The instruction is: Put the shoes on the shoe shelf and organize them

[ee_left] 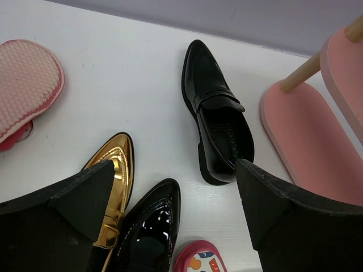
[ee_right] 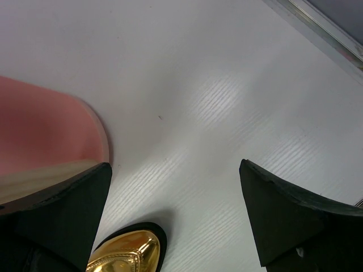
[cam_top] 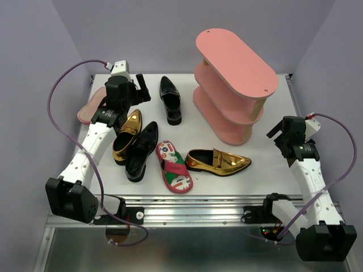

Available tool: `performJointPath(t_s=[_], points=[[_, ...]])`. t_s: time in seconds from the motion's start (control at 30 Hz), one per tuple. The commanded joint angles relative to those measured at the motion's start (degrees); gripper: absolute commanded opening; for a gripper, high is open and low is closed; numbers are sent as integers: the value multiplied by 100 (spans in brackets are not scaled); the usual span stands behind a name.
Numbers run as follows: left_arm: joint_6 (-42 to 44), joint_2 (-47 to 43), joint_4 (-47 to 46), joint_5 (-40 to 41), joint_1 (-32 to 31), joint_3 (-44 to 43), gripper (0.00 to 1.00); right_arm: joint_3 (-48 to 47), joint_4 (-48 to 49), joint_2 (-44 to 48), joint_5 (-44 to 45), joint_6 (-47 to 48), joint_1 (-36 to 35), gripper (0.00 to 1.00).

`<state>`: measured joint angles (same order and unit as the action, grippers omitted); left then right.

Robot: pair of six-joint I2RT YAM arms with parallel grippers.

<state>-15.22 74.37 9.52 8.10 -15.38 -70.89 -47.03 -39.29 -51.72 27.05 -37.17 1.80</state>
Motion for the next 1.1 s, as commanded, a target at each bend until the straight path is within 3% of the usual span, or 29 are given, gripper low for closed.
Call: performJointPath(t_s=[0.0,0.37,0.73,0.83,0.9,1.07], points=[[-86,-230,-258,165,-9,58,99,53,246,180,204,-27,13,100],[-253,-204,-64,34,-27,409,99,0,185,-31,152,25,13,100],[-999,315,50,631,-414,322,92,-26,220,-4,82,166,13,100],[-1360,700,50,527,-431,-19,92,-26,237,13,29,166,13,100],[-1343,964,67,334,-440,-248,79,-35,264,4,-6,157,13,100],[-1790,1965,568,508,-510,-1109,76,-70,290,-31,-94,157,13,100]])
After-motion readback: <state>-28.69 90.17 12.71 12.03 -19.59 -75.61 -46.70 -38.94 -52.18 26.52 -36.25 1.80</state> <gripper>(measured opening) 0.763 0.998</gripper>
